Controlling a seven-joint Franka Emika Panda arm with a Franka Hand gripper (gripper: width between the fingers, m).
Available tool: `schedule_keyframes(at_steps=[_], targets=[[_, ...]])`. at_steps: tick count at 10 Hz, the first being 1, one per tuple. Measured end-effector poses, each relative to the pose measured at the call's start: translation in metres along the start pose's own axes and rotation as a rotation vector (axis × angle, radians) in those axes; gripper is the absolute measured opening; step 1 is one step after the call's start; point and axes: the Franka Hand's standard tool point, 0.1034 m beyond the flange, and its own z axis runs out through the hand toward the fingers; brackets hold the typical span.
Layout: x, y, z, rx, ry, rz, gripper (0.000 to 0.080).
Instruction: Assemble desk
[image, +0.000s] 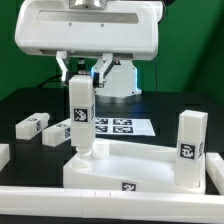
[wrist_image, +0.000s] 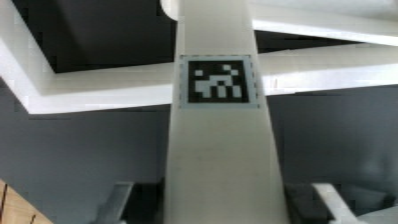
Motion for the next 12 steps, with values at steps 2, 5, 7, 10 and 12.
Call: schedule_keyframes(at_steps=[2, 5, 7, 10, 12], targets=[[0.0, 0.0, 0.0, 0.0, -0.002, -0.001, 0.0291], [-0.002, 0.0, 0.003, -0.001, -0.006, -0.005, 0.0291], [-0.003, -0.002, 0.005, 0.0, -0.009, -0.007, 0.0291], [-0.007, -0.002, 0.008, -0.002, -0.017, -0.009, 0.0291], [-0.008, 0.0, 0.011, -0.007, -0.008, -0.01, 0.0291]])
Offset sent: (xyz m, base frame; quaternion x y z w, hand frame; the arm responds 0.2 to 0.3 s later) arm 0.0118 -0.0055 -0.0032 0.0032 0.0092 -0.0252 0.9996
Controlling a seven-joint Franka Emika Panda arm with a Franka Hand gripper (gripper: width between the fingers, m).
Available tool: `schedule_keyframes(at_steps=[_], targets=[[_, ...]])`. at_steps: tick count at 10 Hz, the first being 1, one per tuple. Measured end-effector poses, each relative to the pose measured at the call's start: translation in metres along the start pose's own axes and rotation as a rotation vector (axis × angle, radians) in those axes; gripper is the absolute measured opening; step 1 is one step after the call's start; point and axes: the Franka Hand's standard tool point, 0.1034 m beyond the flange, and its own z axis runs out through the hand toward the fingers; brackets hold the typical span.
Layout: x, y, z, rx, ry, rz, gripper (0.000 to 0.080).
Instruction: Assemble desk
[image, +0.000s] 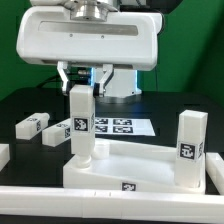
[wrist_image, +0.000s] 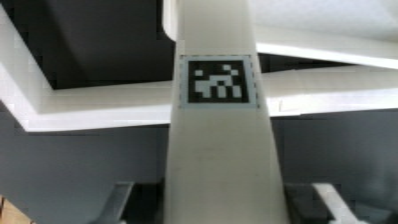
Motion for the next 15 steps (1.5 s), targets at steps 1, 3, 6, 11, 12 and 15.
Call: schedule_keyframes(at_steps=[1, 3, 6, 11, 12, 15], targets=[[0.0005, 0.0002, 0.0008, -0.002, 0.007, -0.001, 0.0291], [-0.0015, 0.0006, 0.0029, -0.004, 0.003, -0.001, 0.0291], [-0.0058, 0.0002, 0.0073, -0.006, -0.002, -0.004, 0.0291], [-0.0093, -0.0004, 0.0097, -0.021, 0.048, -0.013, 0.0291], [-0.009, -0.0003, 0.0097, -0.021, 0.048, -0.013, 0.0291], [-0.009, -0.0003, 0.0097, -0.021, 0.048, -0.013, 0.0588]])
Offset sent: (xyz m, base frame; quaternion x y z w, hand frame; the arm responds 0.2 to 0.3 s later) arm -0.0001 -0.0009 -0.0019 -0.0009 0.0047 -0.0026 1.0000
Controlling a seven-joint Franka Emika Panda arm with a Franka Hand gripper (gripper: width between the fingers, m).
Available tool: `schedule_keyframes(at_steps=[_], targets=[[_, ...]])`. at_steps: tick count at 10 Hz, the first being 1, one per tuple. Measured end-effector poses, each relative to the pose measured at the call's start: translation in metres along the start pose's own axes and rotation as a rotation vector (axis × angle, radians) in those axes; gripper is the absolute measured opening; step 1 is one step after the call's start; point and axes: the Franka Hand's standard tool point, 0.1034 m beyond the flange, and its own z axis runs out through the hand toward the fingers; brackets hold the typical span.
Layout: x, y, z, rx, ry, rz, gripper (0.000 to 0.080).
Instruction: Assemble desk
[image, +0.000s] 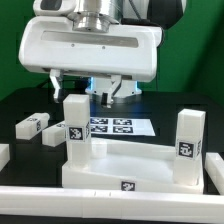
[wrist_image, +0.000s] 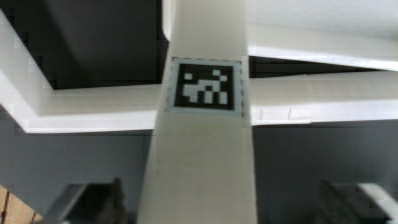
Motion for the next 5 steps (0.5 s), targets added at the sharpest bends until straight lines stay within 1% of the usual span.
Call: schedule_keyframes(at_steps=[1, 2, 5], targets=[[0.0, 0.0, 0.0, 0.0, 0.0, 0.0, 0.0588], [0.002, 0.001, -0.001, 0.001, -0.001, 0.001, 0.0642], [0.01, 0.004, -0.011, 0.012, -0.019, 0.013, 0.0648]])
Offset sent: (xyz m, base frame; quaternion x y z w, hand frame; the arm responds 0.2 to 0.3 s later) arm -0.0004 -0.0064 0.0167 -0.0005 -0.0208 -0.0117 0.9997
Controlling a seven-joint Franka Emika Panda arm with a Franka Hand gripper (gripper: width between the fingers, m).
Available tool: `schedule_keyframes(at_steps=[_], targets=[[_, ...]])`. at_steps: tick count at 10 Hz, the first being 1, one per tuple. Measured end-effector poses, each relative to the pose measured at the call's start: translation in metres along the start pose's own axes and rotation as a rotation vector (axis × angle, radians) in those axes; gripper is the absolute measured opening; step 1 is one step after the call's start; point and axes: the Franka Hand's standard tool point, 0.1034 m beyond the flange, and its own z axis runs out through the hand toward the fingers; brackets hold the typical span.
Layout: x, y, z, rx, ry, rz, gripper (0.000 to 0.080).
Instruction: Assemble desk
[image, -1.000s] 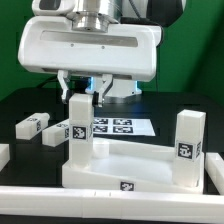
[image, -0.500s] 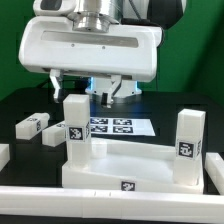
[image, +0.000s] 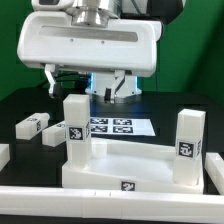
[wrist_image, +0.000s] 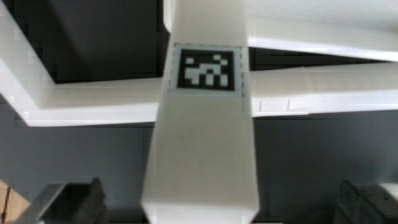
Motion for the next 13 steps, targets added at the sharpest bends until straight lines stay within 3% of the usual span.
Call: schedule_keyframes(at_steps=[2, 5, 6, 7, 8, 11, 12, 13], targets=[[0.01, 0.0, -0.004, 0.008, -0.012, 0.004, 0.0649], [0.007, -0.003, -0.002, 0.019, -0.049, 0.003, 0.0649], [0.002, -0.005, 0.002, 0.028, -0.097, 0.002, 0.0649], [-0.001, -0.007, 0.004, 0.054, -0.225, 0.004, 0.0649], [0.008, -0.003, 0.006, 0.063, -0.284, 0.009, 0.0649], [-0.002, 0.0, 0.007, 0.094, -0.544, 0.02, 0.0649], [0.007, 0.002, 0.015, 0.084, -0.511, 0.019, 0.0649], [0.001, 0.001, 0.017, 0.083, -0.519, 0.018, 0.0649]])
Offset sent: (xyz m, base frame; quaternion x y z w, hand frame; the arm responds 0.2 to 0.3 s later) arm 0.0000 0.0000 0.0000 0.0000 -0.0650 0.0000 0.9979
